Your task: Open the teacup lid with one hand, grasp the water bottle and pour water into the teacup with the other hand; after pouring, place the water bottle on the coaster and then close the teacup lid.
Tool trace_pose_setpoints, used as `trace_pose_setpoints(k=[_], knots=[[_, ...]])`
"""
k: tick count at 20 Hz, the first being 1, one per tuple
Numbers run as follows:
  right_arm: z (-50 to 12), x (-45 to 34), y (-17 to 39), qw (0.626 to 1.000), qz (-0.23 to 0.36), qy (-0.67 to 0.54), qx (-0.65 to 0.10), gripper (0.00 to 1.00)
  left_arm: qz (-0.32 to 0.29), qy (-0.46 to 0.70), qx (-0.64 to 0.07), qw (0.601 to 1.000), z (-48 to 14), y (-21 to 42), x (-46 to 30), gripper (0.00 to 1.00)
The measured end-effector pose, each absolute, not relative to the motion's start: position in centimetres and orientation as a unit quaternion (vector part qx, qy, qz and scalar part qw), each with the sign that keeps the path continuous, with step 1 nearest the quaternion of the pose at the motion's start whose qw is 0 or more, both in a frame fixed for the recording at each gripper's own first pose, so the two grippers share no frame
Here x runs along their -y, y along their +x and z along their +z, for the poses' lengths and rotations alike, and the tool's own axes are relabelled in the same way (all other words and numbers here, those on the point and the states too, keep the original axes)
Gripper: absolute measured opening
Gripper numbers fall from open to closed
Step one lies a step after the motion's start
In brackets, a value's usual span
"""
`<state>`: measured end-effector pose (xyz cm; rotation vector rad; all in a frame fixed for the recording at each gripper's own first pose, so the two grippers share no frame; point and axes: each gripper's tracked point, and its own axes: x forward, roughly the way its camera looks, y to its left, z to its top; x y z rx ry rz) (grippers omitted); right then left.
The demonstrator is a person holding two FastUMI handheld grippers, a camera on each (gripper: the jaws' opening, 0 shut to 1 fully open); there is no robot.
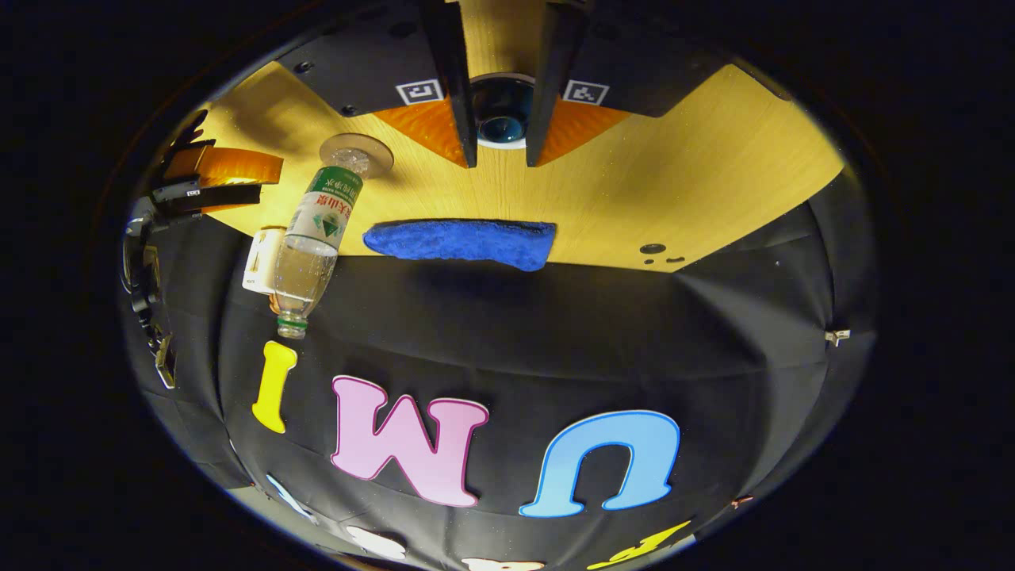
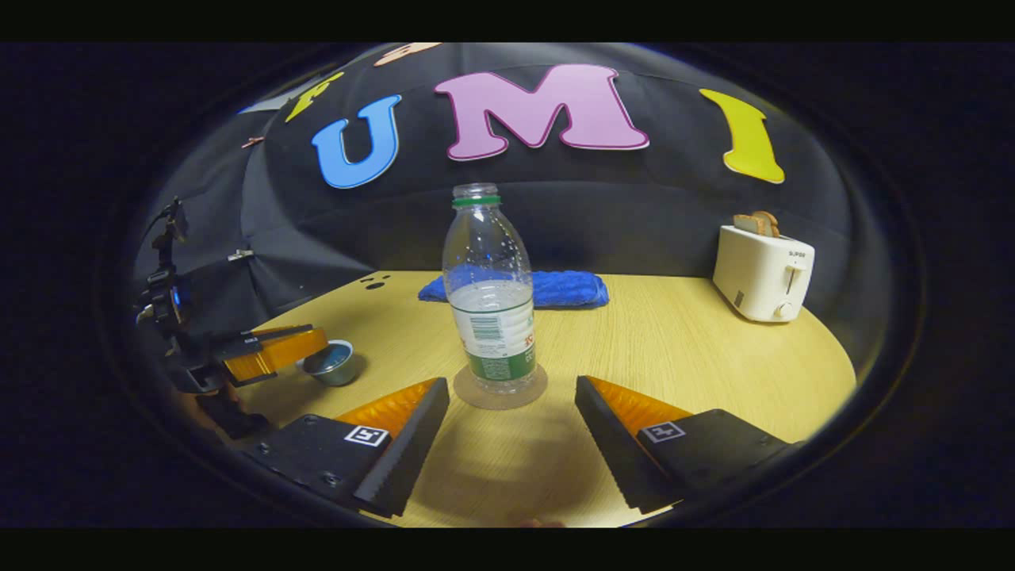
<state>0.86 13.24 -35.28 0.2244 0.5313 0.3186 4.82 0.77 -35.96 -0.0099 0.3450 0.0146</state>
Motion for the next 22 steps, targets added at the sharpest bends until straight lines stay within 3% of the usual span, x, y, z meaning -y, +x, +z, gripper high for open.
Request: trace_pose_setpoints(k=[4,6,11,22], knots=[[-29.9,-12.7,0.8,0.959,0.149,0.086,-0.227,0.99,0.003,0.003,-0.156,0.988,-31.3,4.6,-0.7,0.47],[-22.1,-12.4,1.2,0.968,0.148,0.071,-0.188,0.99,-0.005,0.018,-0.147,0.989,-25.9,4.2,-0.2,0.47],[-13.1,-12.0,0.8,0.972,0.147,0.098,-0.154,0.99,-0.020,0.007,-0.139,0.990,-17.6,2.1,1.7,0.47],[-2.2,-9.9,-3.0,0.981,0.140,0.085,-0.099,0.96,-0.034,0.012,-0.090,0.995,-5.4,-1.3,3.5,0.47]])
